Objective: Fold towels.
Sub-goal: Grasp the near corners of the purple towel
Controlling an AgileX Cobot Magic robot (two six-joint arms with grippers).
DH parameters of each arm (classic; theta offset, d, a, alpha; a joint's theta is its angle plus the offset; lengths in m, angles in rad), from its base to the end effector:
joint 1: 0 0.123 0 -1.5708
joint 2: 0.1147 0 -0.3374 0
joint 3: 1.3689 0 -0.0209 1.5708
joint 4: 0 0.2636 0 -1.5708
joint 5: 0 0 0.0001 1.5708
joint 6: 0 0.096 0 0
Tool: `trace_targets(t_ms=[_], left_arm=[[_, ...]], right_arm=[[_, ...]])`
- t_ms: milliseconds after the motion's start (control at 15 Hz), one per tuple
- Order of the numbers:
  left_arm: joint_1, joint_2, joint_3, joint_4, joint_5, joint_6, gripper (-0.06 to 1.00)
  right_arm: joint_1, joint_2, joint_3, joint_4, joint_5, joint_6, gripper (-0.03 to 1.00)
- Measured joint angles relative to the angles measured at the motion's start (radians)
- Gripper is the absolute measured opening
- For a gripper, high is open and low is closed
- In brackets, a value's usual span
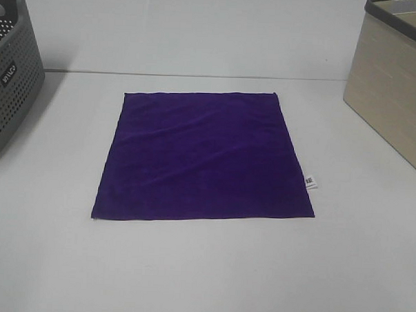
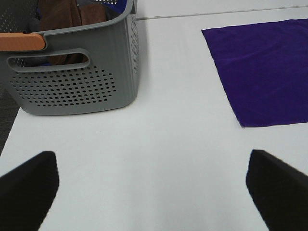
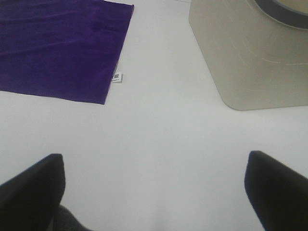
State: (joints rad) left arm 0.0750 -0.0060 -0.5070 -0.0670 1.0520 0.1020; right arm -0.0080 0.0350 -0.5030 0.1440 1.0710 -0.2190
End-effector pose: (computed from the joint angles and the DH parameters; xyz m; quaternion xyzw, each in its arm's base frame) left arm -0.0429 -0.0088 0.2839 0.0128 0.8470 0.0135 0.5313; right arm -0.0375 0.0124 0.2833 -0.0927 0.8568 0.0146 0.5070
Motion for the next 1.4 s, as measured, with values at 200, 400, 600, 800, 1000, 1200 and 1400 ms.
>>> trace_targets(t_ms=[200, 400, 600, 800, 1000, 1200, 1400], left_arm=[[0.000, 0.000, 0.000, 0.000, 0.000, 0.003, 0.99], [0.000, 0.000, 0.000, -0.004, 0.000, 0.013, 0.99], [0.000, 0.000, 0.000, -0.010, 0.000, 0.016, 0.99], [0.000, 0.000, 0.000, -0.011, 0.000, 0.017, 0.99], [0.000, 0.000, 0.000, -0.012, 0.000, 0.017, 0.99], [0.000, 0.000, 0.000, -0.013, 0.000, 0.017, 0.99], [0.000, 0.000, 0.000, -0.013, 0.000, 0.017, 0.99]], right_arm=[[0.000, -0.021, 0.000, 0.000, -0.002, 0.000, 0.98], [0.000, -0.040, 0.000, 0.000, 0.000, 0.000, 0.98], [0.000, -0.040, 0.000, 0.000, 0.000, 0.000, 0.98], [0.000, -0.040, 0.000, 0.000, 0.000, 0.000, 0.98], [0.000, -0.040, 0.000, 0.000, 0.000, 0.000, 0.98], [0.000, -0.040, 0.000, 0.000, 0.000, 0.000, 0.98], [0.000, -0.040, 0.000, 0.001, 0.000, 0.000, 0.98]])
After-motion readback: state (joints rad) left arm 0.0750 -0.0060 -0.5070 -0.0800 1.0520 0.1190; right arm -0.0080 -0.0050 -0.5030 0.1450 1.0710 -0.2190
